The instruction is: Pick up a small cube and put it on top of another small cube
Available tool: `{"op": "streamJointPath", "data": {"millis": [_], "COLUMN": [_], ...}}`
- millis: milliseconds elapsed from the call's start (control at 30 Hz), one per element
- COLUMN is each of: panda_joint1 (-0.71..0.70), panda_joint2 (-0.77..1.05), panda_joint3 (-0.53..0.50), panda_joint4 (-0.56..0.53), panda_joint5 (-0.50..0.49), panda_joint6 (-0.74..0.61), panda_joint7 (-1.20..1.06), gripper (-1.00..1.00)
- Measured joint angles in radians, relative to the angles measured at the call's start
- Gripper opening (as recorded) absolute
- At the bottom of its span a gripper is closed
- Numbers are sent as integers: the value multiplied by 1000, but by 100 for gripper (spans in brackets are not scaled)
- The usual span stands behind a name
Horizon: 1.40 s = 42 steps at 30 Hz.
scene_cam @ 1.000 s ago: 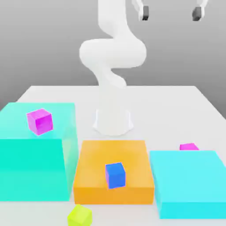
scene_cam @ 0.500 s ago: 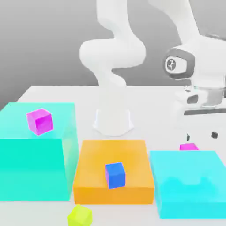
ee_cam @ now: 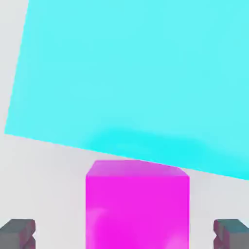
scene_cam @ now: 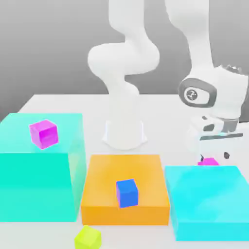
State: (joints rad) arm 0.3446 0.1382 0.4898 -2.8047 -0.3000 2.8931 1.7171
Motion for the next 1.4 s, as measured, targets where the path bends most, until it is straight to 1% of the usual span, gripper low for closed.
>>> {"op": "streamJointPath", "data": {"millis": [233,433,467,667,800,1100,1400], "panda_joint1": [88,198,215,224,171,64,21], "panda_joint2": [72,135,144,148,118,24,-73], "panda_joint3": [-127,-273,-295,-306,-236,-72,18], "panda_joint4": [14,20,21,21,19,5,-23], "panda_joint5": [-150,-271,-286,-293,-237,-34,168], "panda_joint6": [59,137,149,158,117,22,-27], "panda_joint7": [110,199,210,216,174,26,-123], "gripper": [0,0,-100,-100,-100,-100,-100]}}
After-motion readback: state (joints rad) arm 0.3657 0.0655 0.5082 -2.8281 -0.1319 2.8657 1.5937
